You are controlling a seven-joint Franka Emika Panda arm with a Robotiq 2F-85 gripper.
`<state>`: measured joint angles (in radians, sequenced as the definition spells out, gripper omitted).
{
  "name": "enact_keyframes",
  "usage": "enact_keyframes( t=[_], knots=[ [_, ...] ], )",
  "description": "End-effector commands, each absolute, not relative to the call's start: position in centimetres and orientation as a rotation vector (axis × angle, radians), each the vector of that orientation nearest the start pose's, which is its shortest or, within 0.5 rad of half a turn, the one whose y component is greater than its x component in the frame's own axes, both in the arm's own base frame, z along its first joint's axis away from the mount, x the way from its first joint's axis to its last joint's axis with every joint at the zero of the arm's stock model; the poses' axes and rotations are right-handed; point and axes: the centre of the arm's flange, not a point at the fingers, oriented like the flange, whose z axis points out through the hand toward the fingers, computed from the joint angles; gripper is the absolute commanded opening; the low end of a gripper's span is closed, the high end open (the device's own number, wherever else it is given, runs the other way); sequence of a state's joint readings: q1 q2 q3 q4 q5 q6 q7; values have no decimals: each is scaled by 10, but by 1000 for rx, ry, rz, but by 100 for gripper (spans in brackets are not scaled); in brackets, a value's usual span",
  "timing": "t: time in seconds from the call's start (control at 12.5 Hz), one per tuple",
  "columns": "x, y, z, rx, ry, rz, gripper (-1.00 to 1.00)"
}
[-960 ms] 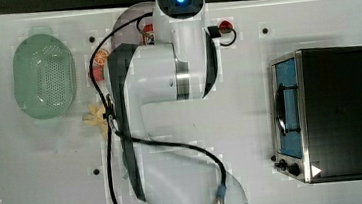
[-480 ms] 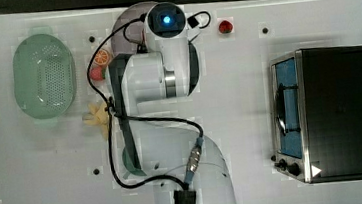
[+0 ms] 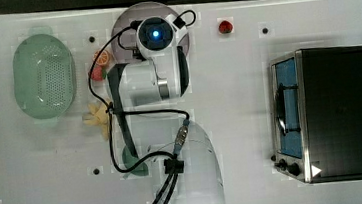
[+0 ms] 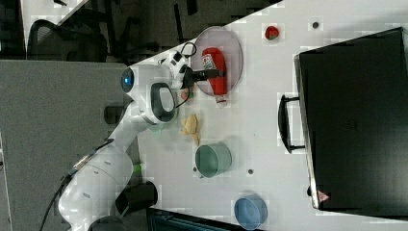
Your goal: Pick ketchup from plate and place it on table.
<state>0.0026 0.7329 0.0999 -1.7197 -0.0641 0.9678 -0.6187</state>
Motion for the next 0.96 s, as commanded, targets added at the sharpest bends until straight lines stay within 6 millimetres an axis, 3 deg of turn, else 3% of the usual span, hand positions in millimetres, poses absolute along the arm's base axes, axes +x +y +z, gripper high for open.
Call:
enact_keyframes(
  t=[0.08,0.32,0.56,0.8,0.96],
  knots=[
    [686,60,177,-3109,-43,-213,100],
    [685,60,166,-3108,-42,-208,92],
    [688,60,170,-3105,-40,-234,21],
    [697,60,193,-3097,-6,-291,20],
    [701,60,222,-3087,4,-345,20]
  ],
)
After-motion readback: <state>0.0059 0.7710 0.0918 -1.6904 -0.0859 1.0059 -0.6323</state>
